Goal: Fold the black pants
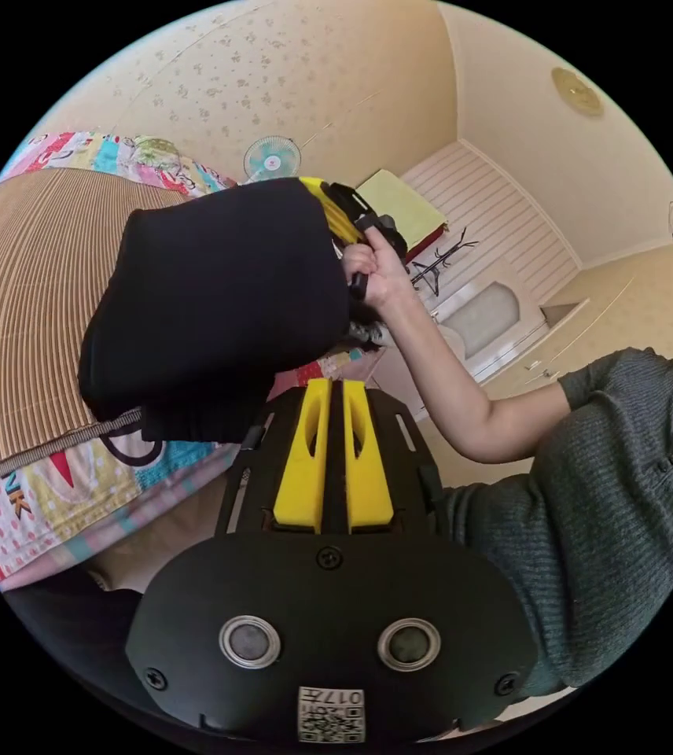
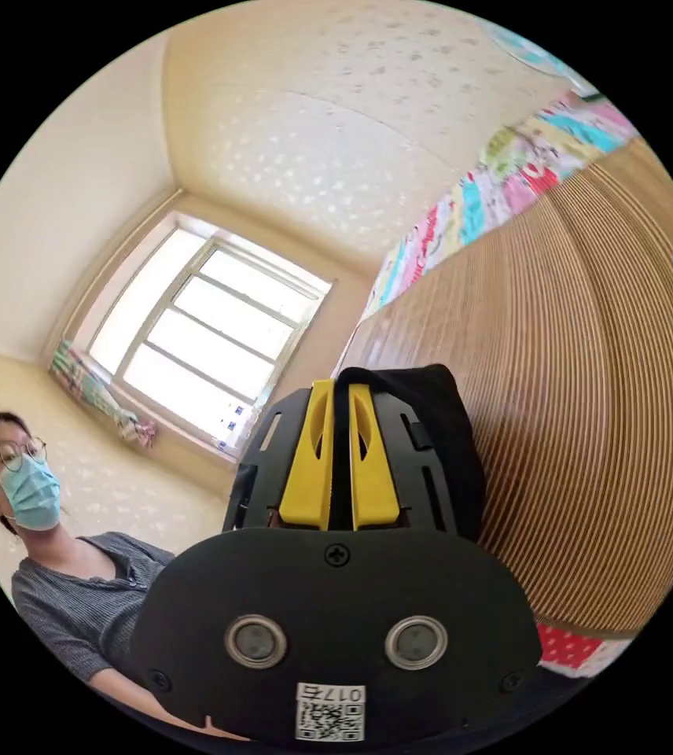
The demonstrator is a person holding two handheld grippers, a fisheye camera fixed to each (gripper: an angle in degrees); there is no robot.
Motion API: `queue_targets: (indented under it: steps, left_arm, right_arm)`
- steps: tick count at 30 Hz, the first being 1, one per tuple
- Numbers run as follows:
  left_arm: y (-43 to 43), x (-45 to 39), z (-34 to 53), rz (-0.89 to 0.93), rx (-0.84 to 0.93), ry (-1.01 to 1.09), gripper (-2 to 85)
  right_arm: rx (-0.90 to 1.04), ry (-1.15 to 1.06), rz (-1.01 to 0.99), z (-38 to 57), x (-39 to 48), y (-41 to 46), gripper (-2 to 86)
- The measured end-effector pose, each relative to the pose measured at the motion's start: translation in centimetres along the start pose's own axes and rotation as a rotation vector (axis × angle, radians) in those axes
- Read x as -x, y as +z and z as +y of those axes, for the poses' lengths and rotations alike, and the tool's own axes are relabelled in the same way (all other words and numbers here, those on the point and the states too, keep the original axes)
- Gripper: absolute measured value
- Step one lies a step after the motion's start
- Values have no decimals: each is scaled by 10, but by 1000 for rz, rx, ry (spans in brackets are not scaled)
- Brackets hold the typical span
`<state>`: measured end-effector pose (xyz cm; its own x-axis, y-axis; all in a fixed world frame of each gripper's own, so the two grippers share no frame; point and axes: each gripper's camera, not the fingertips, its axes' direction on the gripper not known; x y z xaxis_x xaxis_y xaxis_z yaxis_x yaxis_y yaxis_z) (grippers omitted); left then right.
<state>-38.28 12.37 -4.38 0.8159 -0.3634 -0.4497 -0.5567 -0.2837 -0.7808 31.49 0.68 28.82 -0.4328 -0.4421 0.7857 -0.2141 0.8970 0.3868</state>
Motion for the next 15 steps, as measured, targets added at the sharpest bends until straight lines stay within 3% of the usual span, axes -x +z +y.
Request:
queue_targets:
  steps: [4,8,11,13,15]
  left_arm:
    - [-17,4,9,-9,-53,8,34]
    - [-29,37,26,7,-75,-59,47]
    - [-45,56,39,22,-114,-104,48]
    - [-54,62,45,-29,-133,-122,49]
    - [-63,73,44,-148,-146,-158,52]
  right_arm:
    - [346,-196,-21,-19,63,129,30]
    - [639,-241,141,65,50,249,45]
    - [751,-74,77,146,-6,287,43]
    - [757,143,-61,204,-53,289,33]
    - [720,222,-127,243,-69,281,29]
